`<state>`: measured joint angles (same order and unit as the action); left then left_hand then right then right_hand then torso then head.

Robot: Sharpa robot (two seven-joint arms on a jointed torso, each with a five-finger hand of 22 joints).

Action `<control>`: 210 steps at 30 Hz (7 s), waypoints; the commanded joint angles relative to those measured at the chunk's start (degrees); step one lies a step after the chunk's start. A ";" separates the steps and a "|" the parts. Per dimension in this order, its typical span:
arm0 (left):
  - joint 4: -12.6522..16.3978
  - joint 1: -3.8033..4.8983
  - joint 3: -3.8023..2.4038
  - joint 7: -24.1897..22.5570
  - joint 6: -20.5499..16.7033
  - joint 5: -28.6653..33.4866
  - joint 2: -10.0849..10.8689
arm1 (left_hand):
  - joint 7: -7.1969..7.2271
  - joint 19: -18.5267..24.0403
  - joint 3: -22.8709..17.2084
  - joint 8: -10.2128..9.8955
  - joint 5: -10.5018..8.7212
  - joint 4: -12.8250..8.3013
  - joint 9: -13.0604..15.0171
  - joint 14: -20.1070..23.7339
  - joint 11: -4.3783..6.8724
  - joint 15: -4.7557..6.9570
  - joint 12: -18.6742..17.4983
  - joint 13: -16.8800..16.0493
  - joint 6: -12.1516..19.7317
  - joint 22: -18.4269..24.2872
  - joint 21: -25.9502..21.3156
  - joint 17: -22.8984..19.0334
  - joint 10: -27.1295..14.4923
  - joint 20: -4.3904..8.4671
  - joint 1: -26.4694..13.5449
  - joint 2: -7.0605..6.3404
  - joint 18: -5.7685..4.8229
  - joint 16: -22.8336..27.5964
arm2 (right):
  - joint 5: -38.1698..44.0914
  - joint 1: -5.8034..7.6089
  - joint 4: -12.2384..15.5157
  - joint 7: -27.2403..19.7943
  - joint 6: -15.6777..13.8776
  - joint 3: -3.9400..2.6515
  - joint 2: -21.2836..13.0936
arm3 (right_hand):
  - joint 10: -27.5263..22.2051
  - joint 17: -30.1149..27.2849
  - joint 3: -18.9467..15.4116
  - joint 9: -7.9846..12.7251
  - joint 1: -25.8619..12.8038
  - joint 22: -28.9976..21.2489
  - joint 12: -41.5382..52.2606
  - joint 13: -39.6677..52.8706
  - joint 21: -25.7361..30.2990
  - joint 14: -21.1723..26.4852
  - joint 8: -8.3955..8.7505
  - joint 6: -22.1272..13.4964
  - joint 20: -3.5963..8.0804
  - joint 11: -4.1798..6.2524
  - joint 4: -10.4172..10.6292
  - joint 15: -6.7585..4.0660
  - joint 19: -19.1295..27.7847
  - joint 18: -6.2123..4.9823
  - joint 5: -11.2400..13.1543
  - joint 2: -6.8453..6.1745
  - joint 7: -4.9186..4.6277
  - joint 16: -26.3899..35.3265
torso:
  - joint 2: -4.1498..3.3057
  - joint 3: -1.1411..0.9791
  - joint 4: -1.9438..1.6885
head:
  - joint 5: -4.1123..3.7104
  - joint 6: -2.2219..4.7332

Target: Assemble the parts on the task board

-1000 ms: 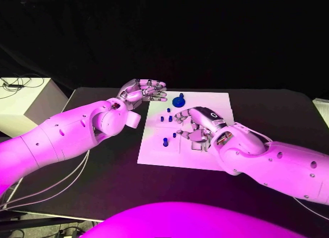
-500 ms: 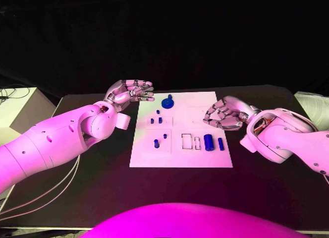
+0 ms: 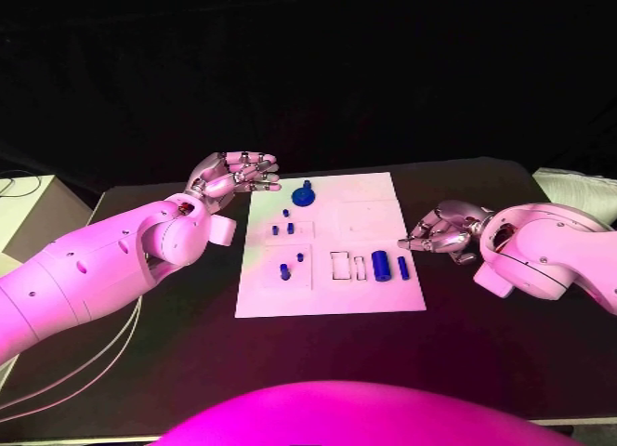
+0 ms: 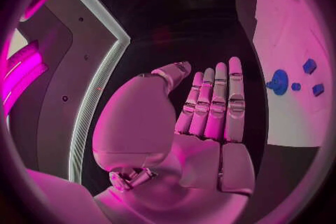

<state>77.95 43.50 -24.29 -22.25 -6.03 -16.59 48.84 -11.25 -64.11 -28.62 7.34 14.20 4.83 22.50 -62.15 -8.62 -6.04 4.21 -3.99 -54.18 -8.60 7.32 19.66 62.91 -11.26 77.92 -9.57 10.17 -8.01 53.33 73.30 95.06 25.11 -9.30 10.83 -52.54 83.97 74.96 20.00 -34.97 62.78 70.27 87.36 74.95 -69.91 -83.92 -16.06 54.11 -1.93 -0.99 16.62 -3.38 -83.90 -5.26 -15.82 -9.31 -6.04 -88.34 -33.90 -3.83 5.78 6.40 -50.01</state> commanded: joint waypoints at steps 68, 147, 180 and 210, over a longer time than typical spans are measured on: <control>1.10 -0.07 -0.02 1.12 3.27 0.14 0.31 | -0.24 -0.30 0.56 0.05 0.06 1.05 -0.13 0.26 -0.14 -0.16 -0.08 0.10 0.14 0.29 -0.19 0.32 0.02 -0.14 -0.39 0.32 0.14 -0.15 | 9.66 -4.03 -12.69 8.23 9.68 1.83 14.98 | 3.25 13.79 -6.00 -8.69 -4.49 2.38 -0.24 11.25 -1.70 -5.78 -2.02 -0.28 -0.14 0.42 -0.82 -0.17 -2.26 1.17 -0.11 1.23 1.00 -1.00 | 0.11 0.59 0.54 | 0.45 0.01; 0.94 -0.07 0.03 2.72 5.80 0.93 0.03 | -0.43 -0.24 0.45 -0.13 0.18 1.40 -0.26 0.58 -0.27 -0.27 -0.21 0.10 0.35 0.56 -0.50 0.55 -0.23 -0.25 -0.24 0.64 0.15 -0.05 | 6.31 -3.27 -10.75 8.10 4.35 1.34 20.23 | 3.11 13.85 11.04 -14.37 -8.53 3.66 -0.90 11.38 -1.61 -5.79 0.35 0.41 -0.30 0.23 -8.33 0.01 -2.16 1.21 -2.84 -2.19 0.74 -0.98 | 0.08 0.59 0.56 | 2.64 0.01; 0.96 -0.07 0.03 3.40 6.44 0.83 0.13 | -0.45 -0.20 0.51 -0.17 0.16 1.58 -0.30 0.68 -0.31 -0.32 -0.22 0.10 0.39 0.65 -0.61 0.61 -0.29 -0.31 -0.33 0.64 0.14 -0.01 | 6.21 -3.33 -12.17 7.97 4.10 1.34 21.44 | 3.02 13.83 7.87 -14.84 -10.97 3.80 -1.05 11.32 -1.53 -5.79 0.81 0.58 -0.26 0.36 -6.07 -0.08 -2.15 1.20 -2.35 -2.85 0.93 -0.97 | 0.06 0.54 0.56 | 2.88 0.01; 0.86 -0.07 0.04 3.59 6.81 0.79 0.21 | -0.47 -0.13 0.59 -0.22 0.16 1.80 -0.34 0.83 -0.33 -0.38 -0.23 0.09 0.45 0.77 -0.75 0.68 -0.37 -0.38 -0.44 0.63 0.14 0.05 | 5.53 -3.40 -8.95 7.27 2.81 1.32 19.17 | 2.41 13.89 -1.19 -16.39 -15.26 4.28 -1.95 10.70 -1.44 -5.79 1.56 0.56 -0.12 0.53 0.14 -0.22 -2.19 1.25 4.67 -0.94 1.15 -0.98 | 0.10 0.51 0.63 | 2.83 0.01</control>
<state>78.75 43.46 -24.24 -18.30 -0.34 -15.91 49.07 -11.46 -64.10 -28.14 7.33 14.20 6.26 22.23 -61.73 -8.82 -6.46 4.17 -3.97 -53.96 -7.88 6.82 20.30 62.66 -11.26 77.68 -9.33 10.17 -7.97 58.96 69.95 85.84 32.84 -5.79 12.18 -33.18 84.08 74.92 19.23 -51.31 47.94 74.52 85.59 74.90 -71.33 -83.94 -14.84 54.39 -1.96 -0.87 16.77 -3.37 -83.90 -4.39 -11.52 -10.54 -4.99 -89.10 -33.82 -3.34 6.37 9.20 -50.00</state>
